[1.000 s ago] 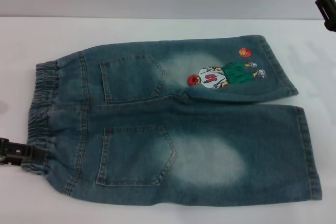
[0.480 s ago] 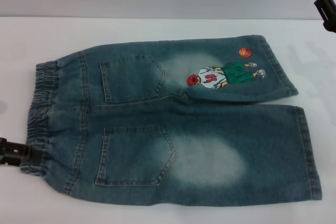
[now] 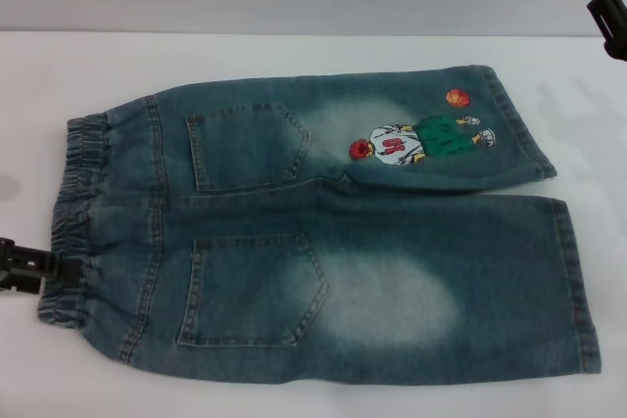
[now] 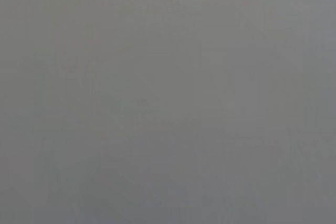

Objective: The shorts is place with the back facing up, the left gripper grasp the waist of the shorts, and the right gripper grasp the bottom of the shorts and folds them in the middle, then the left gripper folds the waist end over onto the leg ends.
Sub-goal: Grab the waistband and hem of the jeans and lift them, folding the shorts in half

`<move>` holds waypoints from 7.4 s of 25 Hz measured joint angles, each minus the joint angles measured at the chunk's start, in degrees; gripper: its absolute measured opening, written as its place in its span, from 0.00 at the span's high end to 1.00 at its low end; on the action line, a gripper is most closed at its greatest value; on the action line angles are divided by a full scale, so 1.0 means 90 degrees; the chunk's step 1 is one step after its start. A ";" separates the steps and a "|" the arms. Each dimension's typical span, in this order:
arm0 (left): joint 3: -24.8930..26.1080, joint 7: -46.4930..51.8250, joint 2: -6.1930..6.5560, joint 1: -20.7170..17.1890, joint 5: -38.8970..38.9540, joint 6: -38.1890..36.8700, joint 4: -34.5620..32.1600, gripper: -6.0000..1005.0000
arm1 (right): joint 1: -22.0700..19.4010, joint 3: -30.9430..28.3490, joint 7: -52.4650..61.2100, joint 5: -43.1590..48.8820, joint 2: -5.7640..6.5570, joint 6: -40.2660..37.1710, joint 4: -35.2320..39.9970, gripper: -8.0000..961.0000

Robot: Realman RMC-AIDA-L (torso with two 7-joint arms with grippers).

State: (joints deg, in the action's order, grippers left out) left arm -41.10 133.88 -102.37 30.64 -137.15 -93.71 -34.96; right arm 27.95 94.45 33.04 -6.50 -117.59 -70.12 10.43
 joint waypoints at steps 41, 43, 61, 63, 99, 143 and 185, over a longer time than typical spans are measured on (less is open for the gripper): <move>-0.0058 0.0125 -0.0025 -0.0023 -0.0144 0.0100 0.0046 0.20 | 0.0078 0.0033 0.0000 0.0028 0.0032 -0.0003 -0.0006 0.41; -0.0067 0.0125 -0.0038 -0.0013 -0.0145 0.0105 0.0047 0.20 | 0.0079 0.0033 0.0000 0.0026 0.0038 -0.0002 -0.0006 0.41; -0.0072 0.0124 -0.0065 0.0014 -0.0152 0.0156 0.0066 0.21 | 0.0080 0.0038 0.0003 0.0017 0.0059 -0.0002 -0.0006 0.41; -0.0072 0.0124 -0.0068 0.0014 -0.0152 0.0165 0.0066 0.21 | 0.0083 0.0040 0.0004 0.0017 0.0059 -0.0003 -0.0006 0.41; -0.0038 0.0067 -0.0154 0.0180 -0.0152 0.0002 0.0076 0.21 | 0.0069 0.0016 0.0010 -0.0001 0.0059 -0.0002 -0.0003 0.41; -0.0191 0.0166 -0.0169 0.0321 -0.0225 0.0038 0.0076 0.21 | 0.0250 -0.0006 0.0010 0.0000 0.0119 0.0321 -0.0016 0.41; -0.0147 0.1067 0.0157 0.0399 -0.0434 0.0008 0.0009 0.22 | 0.0245 -0.0075 -0.0053 0.0000 0.0078 0.0399 0.0028 0.41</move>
State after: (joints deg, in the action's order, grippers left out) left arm -42.42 143.48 -100.95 34.23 -141.06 -93.64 -34.87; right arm 30.15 93.77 32.56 -6.50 -116.89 -66.53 10.68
